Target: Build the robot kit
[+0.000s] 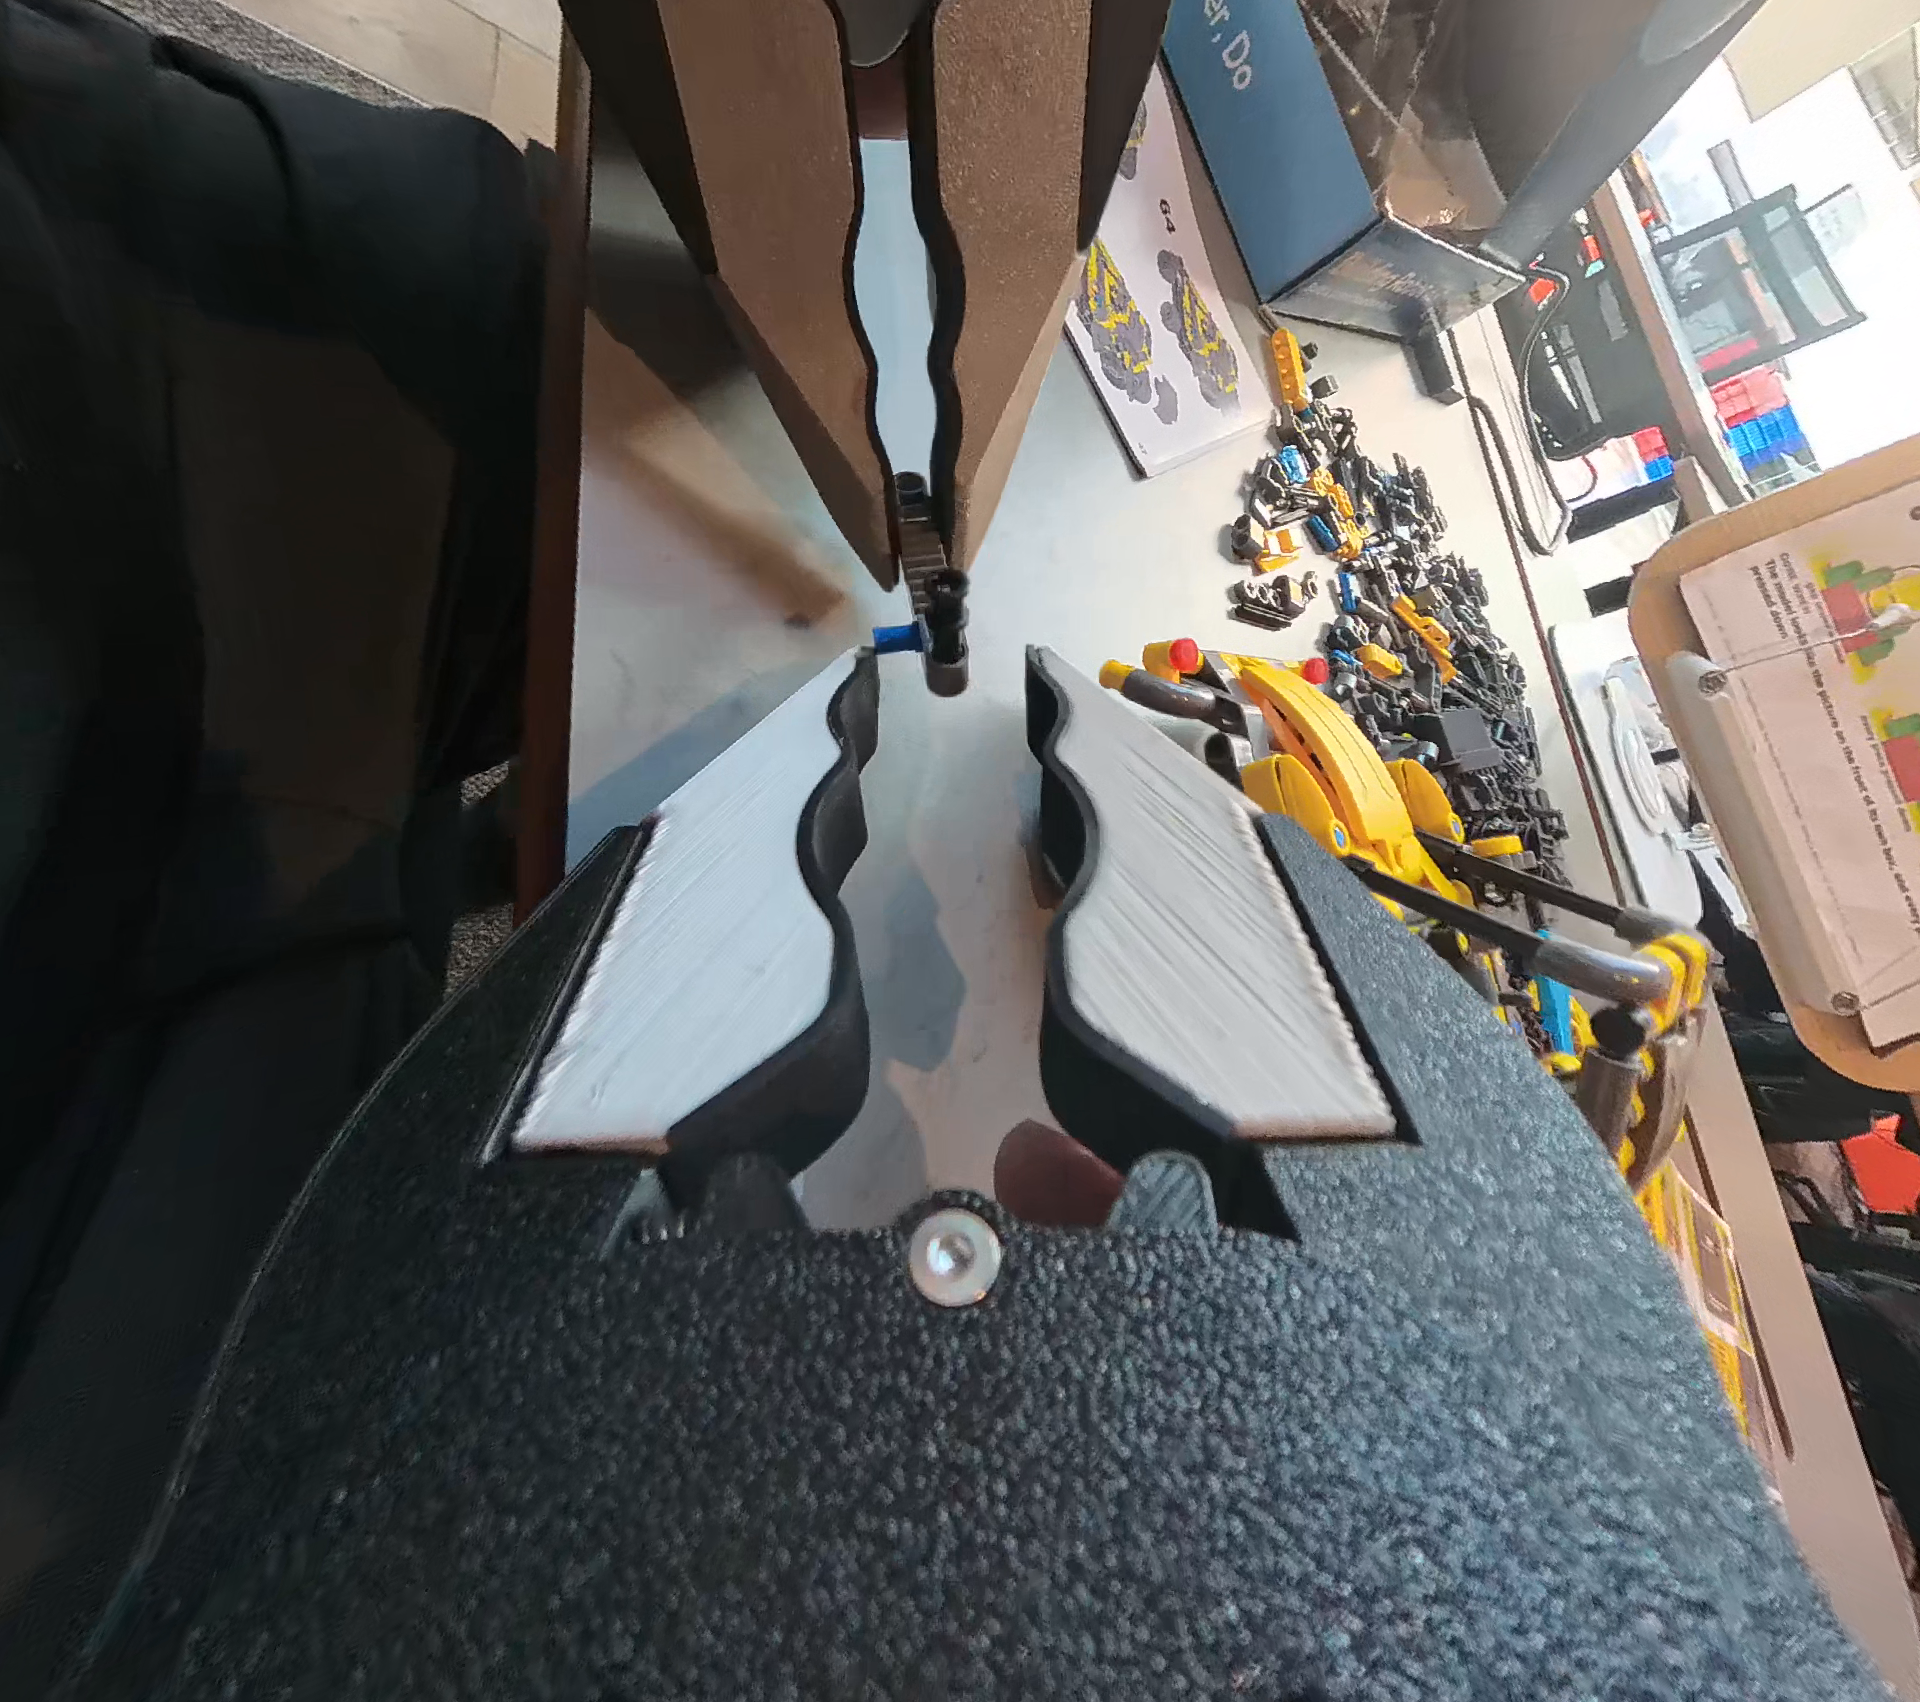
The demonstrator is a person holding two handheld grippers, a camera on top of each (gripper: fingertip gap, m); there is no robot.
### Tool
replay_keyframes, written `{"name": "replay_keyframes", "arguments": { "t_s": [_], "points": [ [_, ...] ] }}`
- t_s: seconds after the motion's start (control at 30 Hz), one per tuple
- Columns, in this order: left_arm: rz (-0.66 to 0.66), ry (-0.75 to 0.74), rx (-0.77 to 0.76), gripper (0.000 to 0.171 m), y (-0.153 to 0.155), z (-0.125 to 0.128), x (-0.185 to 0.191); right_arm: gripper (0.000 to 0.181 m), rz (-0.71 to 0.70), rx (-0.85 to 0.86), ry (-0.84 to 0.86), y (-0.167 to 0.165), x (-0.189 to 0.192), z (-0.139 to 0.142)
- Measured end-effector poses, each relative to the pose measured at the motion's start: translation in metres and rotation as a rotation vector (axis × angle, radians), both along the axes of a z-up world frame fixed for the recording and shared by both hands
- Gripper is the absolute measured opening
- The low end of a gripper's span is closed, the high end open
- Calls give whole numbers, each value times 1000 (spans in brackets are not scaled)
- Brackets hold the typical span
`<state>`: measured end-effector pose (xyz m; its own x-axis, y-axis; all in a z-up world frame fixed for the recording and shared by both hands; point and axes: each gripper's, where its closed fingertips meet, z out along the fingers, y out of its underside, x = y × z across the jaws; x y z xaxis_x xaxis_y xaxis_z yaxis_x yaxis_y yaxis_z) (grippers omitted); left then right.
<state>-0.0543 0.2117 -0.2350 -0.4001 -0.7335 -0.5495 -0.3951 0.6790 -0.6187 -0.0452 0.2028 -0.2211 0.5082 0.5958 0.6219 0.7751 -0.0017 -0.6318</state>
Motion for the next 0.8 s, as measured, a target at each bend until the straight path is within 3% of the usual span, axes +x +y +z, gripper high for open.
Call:
{"name": "replay_keyframes", "arguments": {
  "t_s": [0.13, 0.8],
  "points": [
    [21, 17, -15, 6, 2, -1, 0, 18, 2, -5, -13, 1, -2, -2],
    [28, 8, 70, 6, 1, -5, -5, 17, -39, -92, 16, 1, -2, -10]
  ]
}}
